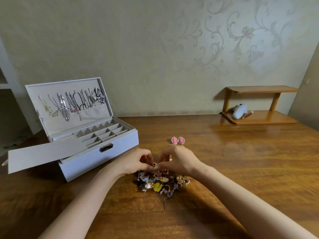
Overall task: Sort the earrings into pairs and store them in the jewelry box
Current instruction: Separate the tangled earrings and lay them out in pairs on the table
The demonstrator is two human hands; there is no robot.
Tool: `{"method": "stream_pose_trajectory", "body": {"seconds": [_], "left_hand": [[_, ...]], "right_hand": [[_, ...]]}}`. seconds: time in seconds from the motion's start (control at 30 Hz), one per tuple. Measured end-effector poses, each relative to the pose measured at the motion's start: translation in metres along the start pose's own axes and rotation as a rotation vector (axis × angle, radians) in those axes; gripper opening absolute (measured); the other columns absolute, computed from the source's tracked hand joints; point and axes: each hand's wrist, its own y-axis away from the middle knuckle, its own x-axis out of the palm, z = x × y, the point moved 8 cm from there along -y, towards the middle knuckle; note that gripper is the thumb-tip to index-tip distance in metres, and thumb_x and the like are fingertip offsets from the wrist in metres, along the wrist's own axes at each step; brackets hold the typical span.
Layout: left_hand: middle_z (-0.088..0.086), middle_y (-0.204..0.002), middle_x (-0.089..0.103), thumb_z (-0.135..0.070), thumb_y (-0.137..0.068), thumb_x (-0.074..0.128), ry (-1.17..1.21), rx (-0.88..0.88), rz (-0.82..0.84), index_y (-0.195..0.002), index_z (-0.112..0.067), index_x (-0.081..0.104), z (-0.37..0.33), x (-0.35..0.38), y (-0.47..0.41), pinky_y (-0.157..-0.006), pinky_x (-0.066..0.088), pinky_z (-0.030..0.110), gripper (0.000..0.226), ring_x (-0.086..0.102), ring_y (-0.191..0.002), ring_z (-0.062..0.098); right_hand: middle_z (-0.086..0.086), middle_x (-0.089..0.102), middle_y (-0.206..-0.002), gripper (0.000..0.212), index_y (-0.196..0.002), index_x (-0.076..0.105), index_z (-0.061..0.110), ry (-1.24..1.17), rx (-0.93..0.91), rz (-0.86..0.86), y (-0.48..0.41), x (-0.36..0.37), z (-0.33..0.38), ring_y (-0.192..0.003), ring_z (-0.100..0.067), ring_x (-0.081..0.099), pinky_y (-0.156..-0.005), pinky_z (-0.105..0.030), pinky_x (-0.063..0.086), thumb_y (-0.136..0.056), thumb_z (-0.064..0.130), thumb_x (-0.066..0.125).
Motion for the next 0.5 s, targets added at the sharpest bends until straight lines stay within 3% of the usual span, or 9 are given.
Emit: {"method": "stream_pose_trajectory", "body": {"seconds": [0.2,0.33,0.5], "left_hand": [[-0.003,-0.097,0.064,-0.022,-0.080,0.070,0.075,-0.007,-0.044,-0.091,-0.020,0.064,0.003,-0.005,0.005,-0.090,0.050,0.033,0.013,0.060,-0.093,0.010],[-0.007,-0.090,0.058,-0.025,-0.078,0.072,0.044,0.038,-0.130,-0.081,-0.023,0.056,-0.005,-0.019,0.014,-0.079,0.048,0.029,0.017,0.054,-0.082,0.010],[-0.012,-0.091,0.049,-0.037,-0.072,0.076,-0.047,0.108,0.185,-0.079,-0.028,0.056,-0.027,-0.002,0.033,-0.073,0.039,0.022,0.023,0.044,-0.080,0.003]], "right_hand": [[0.012,0.057,-0.086,0.017,-0.087,0.070,0.021,-0.020,0.041,0.037,-0.005,0.012,0.000,-0.080,-0.007,0.053,-0.068,-0.025,0.043,-0.078,0.036,0.070],[0.011,0.056,-0.082,0.008,-0.082,0.067,0.022,-0.020,0.075,0.018,-0.005,0.014,0.002,-0.075,-0.008,0.052,-0.058,-0.021,0.038,-0.080,0.030,0.065],[0.009,0.062,-0.081,0.008,-0.072,0.058,0.027,-0.060,0.123,0.016,-0.003,0.009,-0.005,-0.073,-0.009,0.054,-0.061,-0.023,0.042,-0.077,0.024,0.063]]}}
